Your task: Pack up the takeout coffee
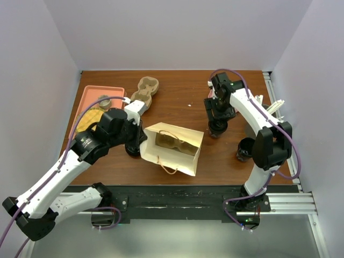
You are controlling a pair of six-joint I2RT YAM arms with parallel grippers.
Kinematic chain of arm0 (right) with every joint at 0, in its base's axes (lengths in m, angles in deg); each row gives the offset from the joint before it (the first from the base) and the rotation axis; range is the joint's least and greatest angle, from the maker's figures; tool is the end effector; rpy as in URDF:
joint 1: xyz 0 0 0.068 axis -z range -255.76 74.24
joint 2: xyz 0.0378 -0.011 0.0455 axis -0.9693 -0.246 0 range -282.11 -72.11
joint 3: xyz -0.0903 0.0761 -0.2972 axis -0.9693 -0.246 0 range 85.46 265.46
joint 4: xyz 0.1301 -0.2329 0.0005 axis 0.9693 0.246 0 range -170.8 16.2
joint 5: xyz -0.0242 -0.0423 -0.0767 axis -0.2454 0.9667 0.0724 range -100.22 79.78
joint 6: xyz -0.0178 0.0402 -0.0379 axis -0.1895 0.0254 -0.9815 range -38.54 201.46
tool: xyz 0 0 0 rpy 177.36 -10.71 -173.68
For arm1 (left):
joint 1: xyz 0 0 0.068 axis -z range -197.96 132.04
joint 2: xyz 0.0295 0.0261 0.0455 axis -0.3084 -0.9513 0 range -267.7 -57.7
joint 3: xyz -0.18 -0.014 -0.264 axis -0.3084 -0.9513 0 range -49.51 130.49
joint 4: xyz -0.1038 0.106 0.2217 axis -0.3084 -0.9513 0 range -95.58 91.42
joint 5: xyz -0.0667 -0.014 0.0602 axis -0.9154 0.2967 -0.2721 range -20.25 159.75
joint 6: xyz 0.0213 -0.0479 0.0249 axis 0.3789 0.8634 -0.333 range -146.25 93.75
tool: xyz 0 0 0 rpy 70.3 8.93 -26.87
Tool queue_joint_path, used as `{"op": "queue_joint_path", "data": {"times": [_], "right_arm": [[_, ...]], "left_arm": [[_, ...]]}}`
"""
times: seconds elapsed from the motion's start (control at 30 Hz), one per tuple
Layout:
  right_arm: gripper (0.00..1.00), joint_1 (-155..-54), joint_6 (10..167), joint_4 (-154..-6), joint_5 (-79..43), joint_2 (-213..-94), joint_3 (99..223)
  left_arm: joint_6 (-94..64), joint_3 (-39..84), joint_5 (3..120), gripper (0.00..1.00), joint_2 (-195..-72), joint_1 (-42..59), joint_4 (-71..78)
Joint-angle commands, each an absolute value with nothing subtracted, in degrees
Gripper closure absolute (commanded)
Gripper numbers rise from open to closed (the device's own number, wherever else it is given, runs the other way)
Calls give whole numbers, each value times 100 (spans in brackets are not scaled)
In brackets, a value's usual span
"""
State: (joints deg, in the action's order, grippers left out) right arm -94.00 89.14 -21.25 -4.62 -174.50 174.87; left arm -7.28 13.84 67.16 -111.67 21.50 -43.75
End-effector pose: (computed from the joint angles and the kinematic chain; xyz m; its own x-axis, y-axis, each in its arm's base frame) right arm 0.3616 0.1150 0.3107 -0.9358 -0.1684 -0.3099 -0.1601 0.9857 -0.0522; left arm 0.1282 -0.1079 0.3985 -0.6426 0.1085 -0.7585 0.4805 0.8281 -0.2886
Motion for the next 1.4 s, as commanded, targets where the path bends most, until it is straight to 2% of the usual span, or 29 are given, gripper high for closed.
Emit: {"op": "queue_joint_path", "data": {"times": [0.0, 0.13, 0.3, 0.4, 0.67, 0.87, 1.03, 1.17, 1.37], "right_arm": [[49, -9395, 8937, -1524, -398, -17056, 18703], [51, -9579, 8902, -1102, -609, -16783, 19654], [53, -10518, 8840, -469, -916, -16589, 21277], [54, -10924, 9146, -424, -1388, -16344, 21642], [56, -11416, 9289, -2470, -2472, -14535, 20159], [57, -11417, 9245, -2999, -3156, -14331, 20175], [55, -11443, 9008, -3079, -3808, -14085, 19613], [55, -11478, 8544, -2738, -3563, -13917, 19094], [56, -11794, 7857, -1814, -2746, -14067, 19172]], "left_arm": [[-393, 1798, 7177, 100, -11263, 2159, -4630], [-147, 2044, 7125, 100, -11552, 2159, -4780], [100, 2492, 7002, 100, -11965, 2159, -5043], [275, 2870, 6852, 100, -12228, 2159, -5288], [689, 3355, 6641, 100, -12616, 2159, -5536], [996, 3258, 6466, 100, -12678, 2159, -5527], [1076, 3223, 6492, 100, -12669, 2159, -5343], [830, 2916, 6518, 100, -12441, 2159, -4721], [680, 2590, 6483, 100, -12221, 2159, -4359]]}}
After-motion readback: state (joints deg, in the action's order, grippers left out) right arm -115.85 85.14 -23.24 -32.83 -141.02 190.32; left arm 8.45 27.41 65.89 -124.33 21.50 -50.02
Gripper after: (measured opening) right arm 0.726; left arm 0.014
